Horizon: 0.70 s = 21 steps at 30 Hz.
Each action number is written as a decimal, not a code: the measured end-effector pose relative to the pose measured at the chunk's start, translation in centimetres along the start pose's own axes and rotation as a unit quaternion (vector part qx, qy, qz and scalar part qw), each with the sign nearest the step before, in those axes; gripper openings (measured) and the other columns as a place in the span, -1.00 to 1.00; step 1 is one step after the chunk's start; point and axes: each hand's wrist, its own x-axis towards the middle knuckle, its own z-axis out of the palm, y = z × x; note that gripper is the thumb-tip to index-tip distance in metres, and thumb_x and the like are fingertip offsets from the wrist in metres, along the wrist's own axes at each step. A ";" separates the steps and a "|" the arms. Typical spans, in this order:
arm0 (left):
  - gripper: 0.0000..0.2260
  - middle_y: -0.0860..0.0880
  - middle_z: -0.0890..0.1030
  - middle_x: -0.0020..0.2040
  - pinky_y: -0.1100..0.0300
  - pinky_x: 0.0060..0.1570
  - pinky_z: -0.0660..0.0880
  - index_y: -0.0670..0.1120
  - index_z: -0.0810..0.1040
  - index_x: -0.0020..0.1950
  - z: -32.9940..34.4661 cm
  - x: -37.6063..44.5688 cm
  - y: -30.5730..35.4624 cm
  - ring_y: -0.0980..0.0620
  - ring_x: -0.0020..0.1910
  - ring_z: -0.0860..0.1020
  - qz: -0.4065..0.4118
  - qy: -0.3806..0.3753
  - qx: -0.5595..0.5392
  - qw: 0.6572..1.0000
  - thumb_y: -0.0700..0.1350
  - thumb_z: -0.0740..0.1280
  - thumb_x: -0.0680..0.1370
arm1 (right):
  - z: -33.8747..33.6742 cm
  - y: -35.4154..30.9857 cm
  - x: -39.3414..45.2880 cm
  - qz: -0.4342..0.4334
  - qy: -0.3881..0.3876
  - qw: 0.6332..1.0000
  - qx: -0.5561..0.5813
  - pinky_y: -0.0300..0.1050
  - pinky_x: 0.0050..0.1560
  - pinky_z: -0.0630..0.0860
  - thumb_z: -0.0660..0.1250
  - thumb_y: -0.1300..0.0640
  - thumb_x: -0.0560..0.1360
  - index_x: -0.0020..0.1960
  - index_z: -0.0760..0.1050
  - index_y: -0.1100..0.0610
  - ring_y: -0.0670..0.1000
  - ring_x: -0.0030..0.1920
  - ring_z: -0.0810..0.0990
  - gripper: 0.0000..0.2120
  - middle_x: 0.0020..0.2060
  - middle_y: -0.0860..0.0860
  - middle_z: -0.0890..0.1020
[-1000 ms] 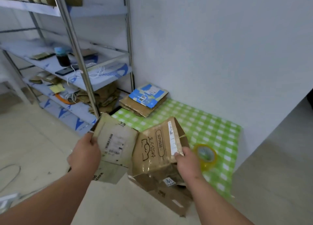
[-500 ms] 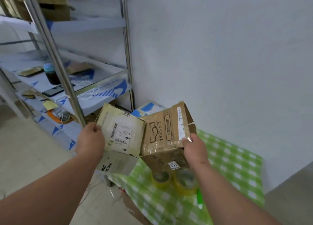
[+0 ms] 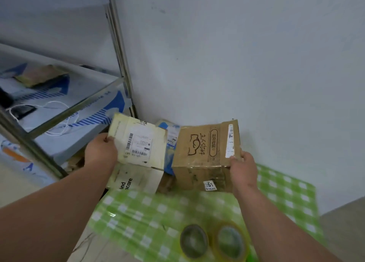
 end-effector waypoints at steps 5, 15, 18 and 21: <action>-0.78 -0.06 0.51 -0.11 0.01 -0.14 0.41 -0.08 0.55 0.22 2.2 2.9 0.0 -0.03 -0.22 0.44 -0.016 -0.007 0.004 1.000 -0.07 0.19 0.66 | 1.3 0.2 3.4 0.050 0.021 0.998 0.017 -0.15 -0.22 0.42 0.24 0.22 0.56 0.11 0.46 0.04 -0.02 -0.15 0.55 -0.83 -0.05 0.00 0.57; -0.79 -0.03 0.57 0.03 0.22 -0.03 0.48 -0.12 0.51 0.07 1.9 10.1 3.7 0.00 0.12 0.58 -0.116 -0.019 0.130 0.985 -0.09 0.42 0.51 | 7.2 -2.6 6.3 0.125 0.014 0.988 0.093 -0.14 -0.31 0.52 0.27 0.31 0.48 -0.11 0.54 0.08 0.00 -0.32 0.62 -0.84 -0.22 0.01 0.66; -0.61 -0.15 0.59 0.17 0.24 0.02 0.51 -0.18 0.51 0.26 1.6 13.1 4.5 -0.03 0.08 0.58 -0.164 -0.031 -0.015 0.986 -0.11 0.45 0.47 | 9.4 -3.2 6.4 0.141 0.003 0.981 0.133 0.07 -0.10 0.59 0.27 0.32 0.49 -0.08 0.56 0.13 0.09 -0.25 0.62 -0.86 -0.17 0.11 0.68; -0.60 -0.18 0.48 0.39 0.43 -0.56 0.41 -0.11 0.41 0.45 2.3 15.7 5.0 0.11 -0.22 0.47 -0.231 -0.053 -0.285 0.929 -0.11 0.21 0.60 | 12.2 -2.7 6.1 0.147 -0.024 0.983 0.110 0.03 -0.17 0.60 0.26 0.23 0.54 0.02 0.56 0.08 0.07 -0.22 0.65 -0.86 -0.15 0.07 0.70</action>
